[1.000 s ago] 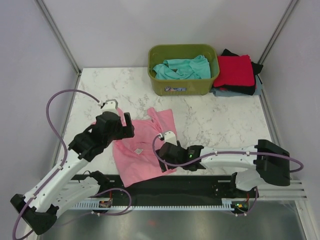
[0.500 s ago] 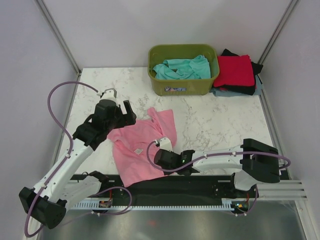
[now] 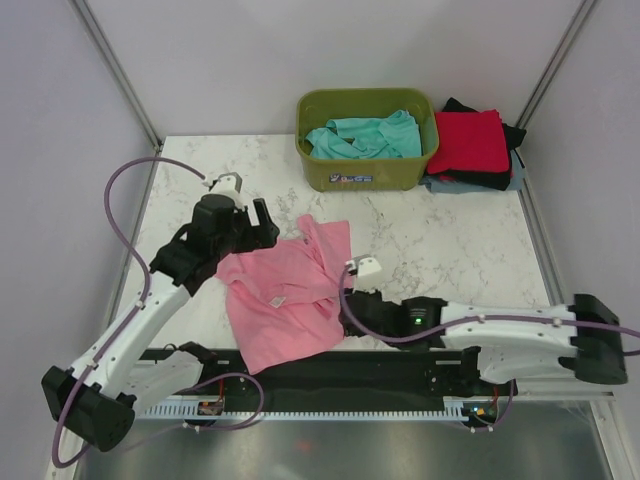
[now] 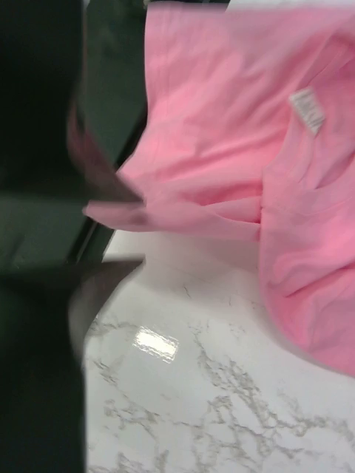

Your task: Fold and stack the t-shirts

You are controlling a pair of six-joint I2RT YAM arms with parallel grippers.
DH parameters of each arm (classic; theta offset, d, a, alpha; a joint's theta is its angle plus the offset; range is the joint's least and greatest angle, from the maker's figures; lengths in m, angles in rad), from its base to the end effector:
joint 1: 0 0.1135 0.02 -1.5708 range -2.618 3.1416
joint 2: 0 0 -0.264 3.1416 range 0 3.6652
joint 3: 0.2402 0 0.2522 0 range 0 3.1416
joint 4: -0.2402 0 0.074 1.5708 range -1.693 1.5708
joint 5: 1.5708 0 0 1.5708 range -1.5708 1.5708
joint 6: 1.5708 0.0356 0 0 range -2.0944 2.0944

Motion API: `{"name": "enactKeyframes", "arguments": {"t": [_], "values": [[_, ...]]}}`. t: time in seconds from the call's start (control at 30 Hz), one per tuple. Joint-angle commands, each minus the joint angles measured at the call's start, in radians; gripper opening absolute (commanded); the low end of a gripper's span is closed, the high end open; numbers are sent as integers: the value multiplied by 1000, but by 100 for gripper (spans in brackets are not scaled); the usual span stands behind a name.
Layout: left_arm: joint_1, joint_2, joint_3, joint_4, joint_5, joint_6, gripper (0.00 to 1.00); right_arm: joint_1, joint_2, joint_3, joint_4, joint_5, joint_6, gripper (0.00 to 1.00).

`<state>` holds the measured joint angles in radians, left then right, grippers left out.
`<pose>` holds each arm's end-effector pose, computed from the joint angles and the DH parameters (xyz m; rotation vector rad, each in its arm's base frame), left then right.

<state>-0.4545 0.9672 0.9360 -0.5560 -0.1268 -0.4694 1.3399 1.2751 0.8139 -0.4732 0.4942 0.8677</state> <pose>0.1887 -0.0872 0.3226 -0.0903 2.1777 -0.3963 0.0740 0.2412 0.2260 -0.3663 2.3725 0.4320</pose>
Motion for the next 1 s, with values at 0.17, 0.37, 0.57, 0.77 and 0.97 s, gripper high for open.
{"name": "enactKeyframes", "arguments": {"t": [0.17,0.37,0.57,0.77,0.97], "values": [[-3,194,155,139,107,51,92,-82,-427,-180,-225,81,143,89],[-4,185,115,150,90,66,92,-77,-288,-98,-118,-20,-2,80],[-1,98,80,105,55,120,94,-70,-53,-36,-35,-49,-10,76],[10,36,34,94,41,144,96,-77,29,-102,83,-118,19,61],[13,62,49,100,55,132,95,-77,66,-168,150,-141,42,47]]}}
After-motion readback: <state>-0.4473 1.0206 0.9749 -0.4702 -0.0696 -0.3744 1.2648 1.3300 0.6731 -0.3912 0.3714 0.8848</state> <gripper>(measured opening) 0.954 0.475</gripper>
